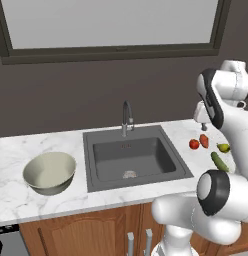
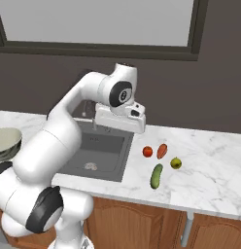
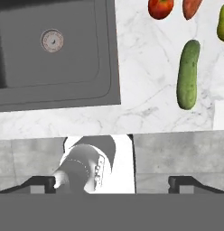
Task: There is a mixed pile of frozen fruits and vegetables on the counter. Locate all the frozen vegetables and place the items in a bowl on the counter. Take all the frozen fruits and defrost them in a running sink.
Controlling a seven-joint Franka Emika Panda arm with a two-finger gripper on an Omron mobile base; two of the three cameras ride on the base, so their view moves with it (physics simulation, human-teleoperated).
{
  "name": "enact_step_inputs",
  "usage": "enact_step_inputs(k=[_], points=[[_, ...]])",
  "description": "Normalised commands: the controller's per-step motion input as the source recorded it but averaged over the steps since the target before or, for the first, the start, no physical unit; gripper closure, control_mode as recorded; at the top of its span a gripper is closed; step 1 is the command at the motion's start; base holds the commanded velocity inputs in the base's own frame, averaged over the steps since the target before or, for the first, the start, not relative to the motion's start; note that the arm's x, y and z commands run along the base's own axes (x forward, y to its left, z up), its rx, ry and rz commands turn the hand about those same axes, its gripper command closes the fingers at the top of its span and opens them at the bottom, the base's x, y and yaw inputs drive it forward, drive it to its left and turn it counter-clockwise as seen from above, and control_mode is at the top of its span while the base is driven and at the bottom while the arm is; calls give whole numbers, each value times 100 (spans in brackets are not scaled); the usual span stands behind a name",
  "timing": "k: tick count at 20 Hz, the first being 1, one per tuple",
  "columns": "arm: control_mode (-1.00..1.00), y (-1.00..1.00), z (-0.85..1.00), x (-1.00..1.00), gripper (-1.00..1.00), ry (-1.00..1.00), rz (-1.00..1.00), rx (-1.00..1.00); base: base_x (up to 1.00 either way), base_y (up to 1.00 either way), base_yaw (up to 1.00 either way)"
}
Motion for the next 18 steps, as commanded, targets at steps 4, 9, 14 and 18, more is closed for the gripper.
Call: enact_step_inputs(k=[4,9,14,18], points=[[-100,-27,-41,-72,-100,9,-12,0,0,0,0],[-100,-32,-22,-24,-100,6,-6,0,0,0,0],[-100,-51,-22,22,-100,1,6,0,0,0,0],[-100,-31,-47,11,-100,5,3,-3,0,0,0]])
